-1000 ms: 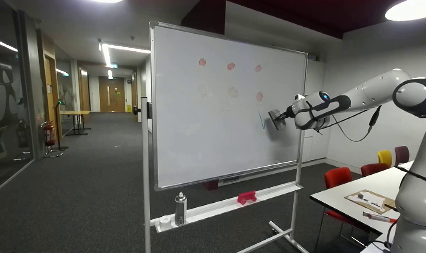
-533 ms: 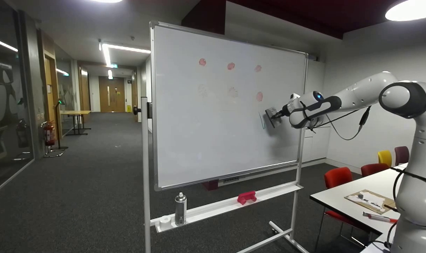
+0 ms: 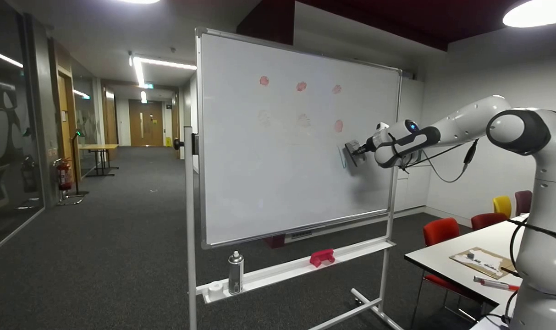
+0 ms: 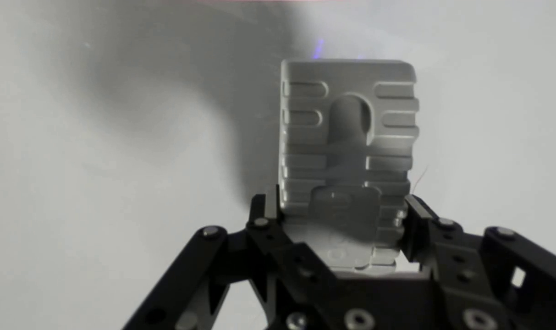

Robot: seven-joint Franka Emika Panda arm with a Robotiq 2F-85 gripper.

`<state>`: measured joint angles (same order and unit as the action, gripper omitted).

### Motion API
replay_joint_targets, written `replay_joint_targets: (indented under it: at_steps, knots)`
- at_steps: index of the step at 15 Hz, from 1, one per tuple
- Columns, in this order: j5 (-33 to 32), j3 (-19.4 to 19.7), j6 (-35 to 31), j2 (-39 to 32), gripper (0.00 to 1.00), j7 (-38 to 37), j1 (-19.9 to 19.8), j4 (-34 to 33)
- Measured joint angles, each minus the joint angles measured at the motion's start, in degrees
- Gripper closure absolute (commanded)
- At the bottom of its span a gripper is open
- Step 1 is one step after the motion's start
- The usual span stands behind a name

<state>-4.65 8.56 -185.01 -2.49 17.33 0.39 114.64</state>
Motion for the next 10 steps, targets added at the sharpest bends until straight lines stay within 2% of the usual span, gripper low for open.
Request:
replay_joint_targets:
  at_steps: [5, 10]
  knots:
    - [-2.6, -0.8, -1.1, -1.5, 0.65, -0.9, -0.6, 0.1]
    - [-4.4, -0.4, -6.8, -5.0, 0.65, -0.6, -0.9, 0.0]
